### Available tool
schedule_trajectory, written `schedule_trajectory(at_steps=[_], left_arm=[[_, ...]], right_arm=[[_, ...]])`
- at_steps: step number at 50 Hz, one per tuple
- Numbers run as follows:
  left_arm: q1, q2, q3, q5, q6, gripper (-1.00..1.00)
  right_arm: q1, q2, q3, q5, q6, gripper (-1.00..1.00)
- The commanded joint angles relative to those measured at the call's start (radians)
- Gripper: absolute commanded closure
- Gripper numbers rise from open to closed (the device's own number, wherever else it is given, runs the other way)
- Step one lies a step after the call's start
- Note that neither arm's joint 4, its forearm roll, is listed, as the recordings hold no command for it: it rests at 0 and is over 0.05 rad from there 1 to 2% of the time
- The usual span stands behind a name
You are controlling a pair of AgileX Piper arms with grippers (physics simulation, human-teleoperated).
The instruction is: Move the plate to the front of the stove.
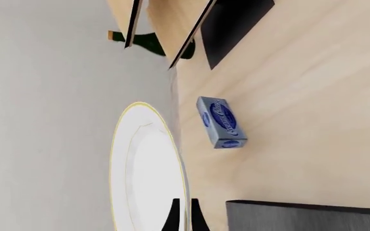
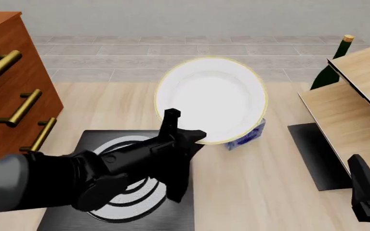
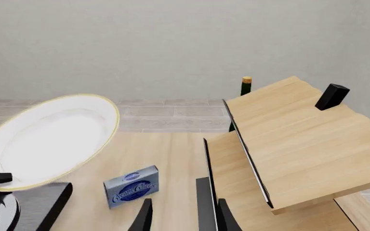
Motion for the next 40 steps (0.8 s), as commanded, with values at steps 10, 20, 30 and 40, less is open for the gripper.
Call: schedule_trajectory(at_steps=[10, 20, 30, 40], left_arm=[[0.108, -0.081, -0.048, 0.112, 0.017, 1.00], [0.158, -0.074, -0.064, 0.151, 0.023, 1.00], [0.199, -0.085, -0.096, 0.209, 0.030, 1.00], [0.262, -0.070, -0.150, 0.250, 0.027, 1.00]], right_arm=[[0.000, 0.000, 0.000, 0.000, 0.000, -1.00], [0.000, 0.000, 0.000, 0.000, 0.000, -1.00], [0.000, 0.000, 0.000, 0.000, 0.000, -1.00], [0.000, 0.000, 0.000, 0.000, 0.000, -1.00]])
